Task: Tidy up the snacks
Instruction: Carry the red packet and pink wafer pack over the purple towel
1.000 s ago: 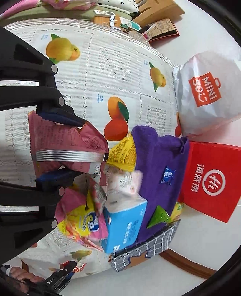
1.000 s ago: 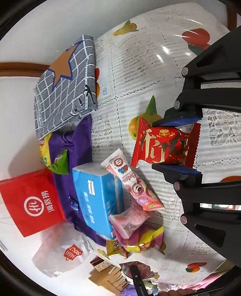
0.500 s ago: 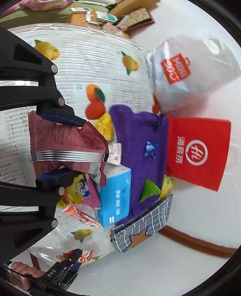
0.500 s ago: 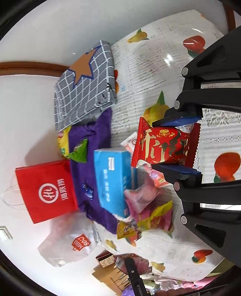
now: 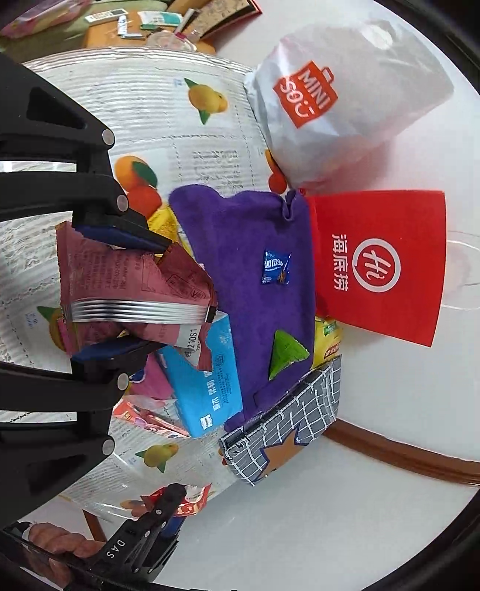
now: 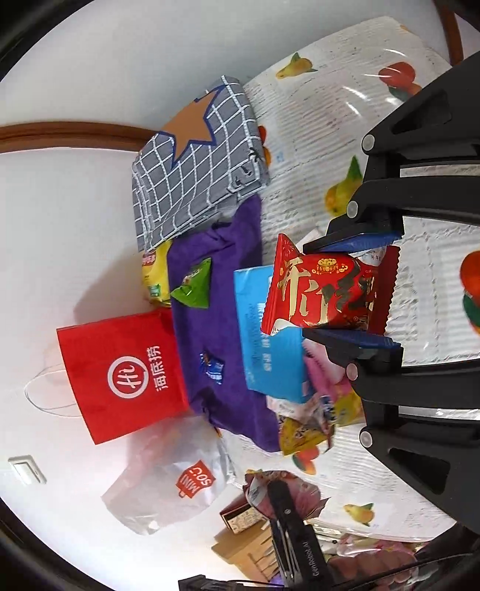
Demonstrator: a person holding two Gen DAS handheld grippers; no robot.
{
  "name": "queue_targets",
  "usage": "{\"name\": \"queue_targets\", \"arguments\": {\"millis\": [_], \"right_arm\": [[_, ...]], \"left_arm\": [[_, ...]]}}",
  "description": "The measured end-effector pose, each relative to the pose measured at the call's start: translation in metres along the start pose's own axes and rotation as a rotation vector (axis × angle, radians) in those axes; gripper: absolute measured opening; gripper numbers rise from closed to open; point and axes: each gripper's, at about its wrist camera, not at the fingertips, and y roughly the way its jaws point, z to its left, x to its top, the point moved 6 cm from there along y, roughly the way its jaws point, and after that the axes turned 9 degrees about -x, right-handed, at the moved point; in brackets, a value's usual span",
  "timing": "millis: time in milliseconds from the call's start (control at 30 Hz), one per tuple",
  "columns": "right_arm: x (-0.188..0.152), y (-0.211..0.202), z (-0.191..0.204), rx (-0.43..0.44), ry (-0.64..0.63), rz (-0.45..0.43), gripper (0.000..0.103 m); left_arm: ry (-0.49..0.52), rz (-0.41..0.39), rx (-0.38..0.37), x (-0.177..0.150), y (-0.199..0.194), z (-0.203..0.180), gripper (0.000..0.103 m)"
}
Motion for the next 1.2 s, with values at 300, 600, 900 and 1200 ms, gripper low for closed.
{"name": "queue_targets", "arguments": {"millis": [300, 600, 900, 1200], "right_arm": [[0.022, -0.003, 0.008, -0.017, 0.029, -0.030, 0.037], [0.030, -0.004, 0.002, -0.010, 0.008, -0.027, 0.037], [0.048, 0.001, -0.003, 0.001, -0.074, -0.024, 0.037], [0.069, 0.006, -0.003, 0.039, -0.092, -0.051, 0.037]], "left_arm": [[0.033, 0.019, -0.028, 0.018, 0.007, -0.007, 0.041], [0.024, -0.021, -0.017, 0.026, -0.003, -0.029, 0.041], [-0.017, -0.069, 0.017, 0.041, -0.007, -0.047, 0.041], [-0.024, -0.079, 0.043, 0.056, -0.005, -0.050, 0.041]]}}
